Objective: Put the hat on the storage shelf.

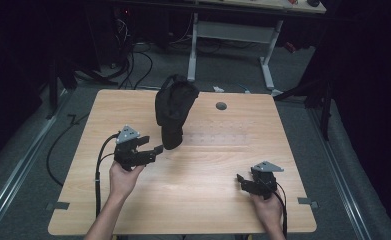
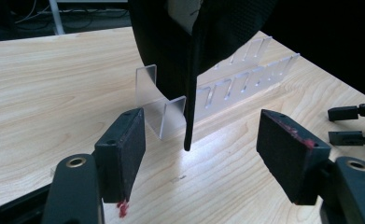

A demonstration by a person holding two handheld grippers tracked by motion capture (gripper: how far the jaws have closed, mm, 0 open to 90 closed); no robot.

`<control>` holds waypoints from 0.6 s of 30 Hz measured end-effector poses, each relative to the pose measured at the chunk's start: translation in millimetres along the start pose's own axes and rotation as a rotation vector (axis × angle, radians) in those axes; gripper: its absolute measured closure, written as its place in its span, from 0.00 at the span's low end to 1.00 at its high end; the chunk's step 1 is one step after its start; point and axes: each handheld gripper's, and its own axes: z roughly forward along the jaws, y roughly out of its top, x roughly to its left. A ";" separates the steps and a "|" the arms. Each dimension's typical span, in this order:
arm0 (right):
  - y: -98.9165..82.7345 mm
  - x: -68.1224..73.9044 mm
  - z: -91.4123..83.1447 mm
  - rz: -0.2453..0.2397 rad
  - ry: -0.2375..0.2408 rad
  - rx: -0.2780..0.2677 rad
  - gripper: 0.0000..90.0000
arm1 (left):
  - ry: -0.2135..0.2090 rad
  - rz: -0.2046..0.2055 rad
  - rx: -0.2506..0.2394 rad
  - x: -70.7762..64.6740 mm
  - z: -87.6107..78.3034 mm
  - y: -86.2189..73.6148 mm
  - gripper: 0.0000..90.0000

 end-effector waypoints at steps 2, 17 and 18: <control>0.0 0.1 0.0 0.002 0.001 0.001 0.39 | -0.002 -0.003 -0.001 -0.3 -1.3 0.0 0.37; 0.0 0.1 0.0 0.000 0.000 0.000 0.39 | 0.002 -0.011 -0.016 -2.3 -18.6 -3.7 0.36; 0.0 0.0 0.1 0.000 0.000 0.000 0.39 | 0.001 -0.015 -0.020 -2.3 -19.5 -4.0 0.36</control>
